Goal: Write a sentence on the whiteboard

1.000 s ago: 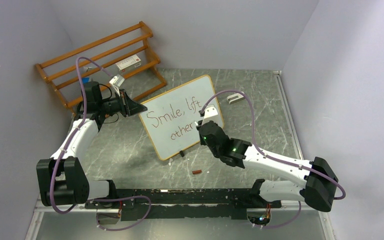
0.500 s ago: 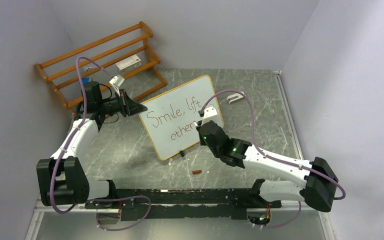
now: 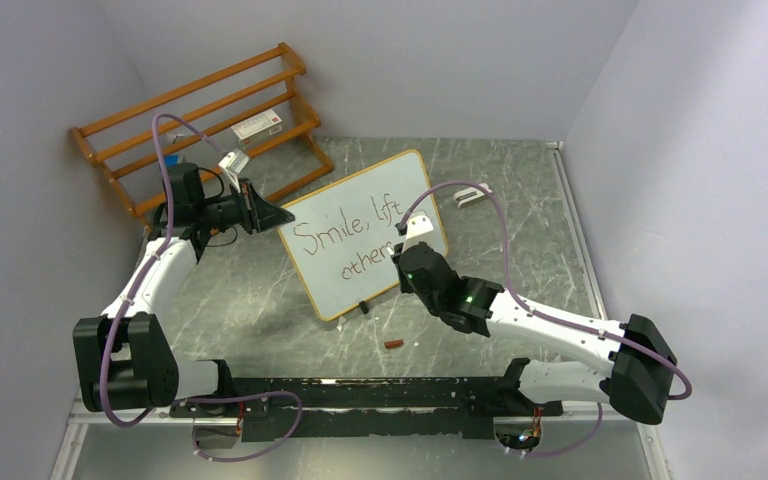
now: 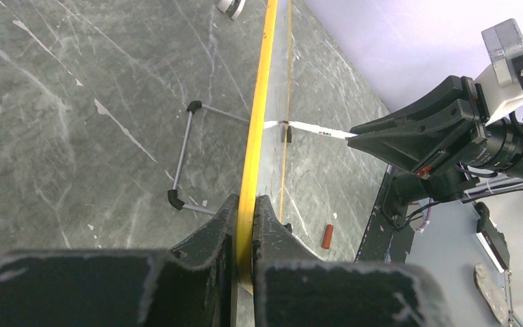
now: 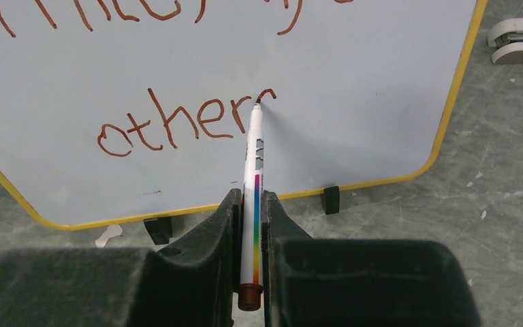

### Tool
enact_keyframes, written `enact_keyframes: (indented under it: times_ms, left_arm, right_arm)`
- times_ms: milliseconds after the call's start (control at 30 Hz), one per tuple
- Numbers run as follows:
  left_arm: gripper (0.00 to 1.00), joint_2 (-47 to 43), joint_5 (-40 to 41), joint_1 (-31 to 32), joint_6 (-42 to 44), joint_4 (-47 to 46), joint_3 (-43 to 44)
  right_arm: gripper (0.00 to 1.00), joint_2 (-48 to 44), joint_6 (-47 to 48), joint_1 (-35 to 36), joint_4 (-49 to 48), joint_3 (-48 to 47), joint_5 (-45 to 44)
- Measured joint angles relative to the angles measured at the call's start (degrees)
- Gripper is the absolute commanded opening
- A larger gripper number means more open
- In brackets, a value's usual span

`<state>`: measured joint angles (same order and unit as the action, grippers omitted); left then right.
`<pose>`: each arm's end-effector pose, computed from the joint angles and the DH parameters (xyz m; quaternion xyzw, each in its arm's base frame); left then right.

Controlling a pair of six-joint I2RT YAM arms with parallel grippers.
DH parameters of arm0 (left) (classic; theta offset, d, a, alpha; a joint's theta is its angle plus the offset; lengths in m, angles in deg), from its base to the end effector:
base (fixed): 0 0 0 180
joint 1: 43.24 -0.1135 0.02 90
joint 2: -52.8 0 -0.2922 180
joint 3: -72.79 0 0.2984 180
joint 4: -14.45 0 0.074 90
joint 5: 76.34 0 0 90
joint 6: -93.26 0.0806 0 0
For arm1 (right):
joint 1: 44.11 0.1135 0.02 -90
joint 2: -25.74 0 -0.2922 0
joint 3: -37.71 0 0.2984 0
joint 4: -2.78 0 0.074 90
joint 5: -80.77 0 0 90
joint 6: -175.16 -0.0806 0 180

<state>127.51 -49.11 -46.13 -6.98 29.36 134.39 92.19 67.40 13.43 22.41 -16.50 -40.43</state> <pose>0.3346 -0.0549 0.2756 0.1827 0.7577 -0.4737 0.4100 0.2050 0.2444 0.2426 -0.1636 0.8361 0.0997 0.5140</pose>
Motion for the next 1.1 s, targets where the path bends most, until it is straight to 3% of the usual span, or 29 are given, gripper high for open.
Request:
enact_keyframes:
  times_ms: [1100]
  left_arm:
    - [0.05,0.02,0.0,0.0,0.0,0.0,0.0]
  right_arm:
    - [0.0,-0.46,-1.38,0.0,3.67,0.85,-1.7]
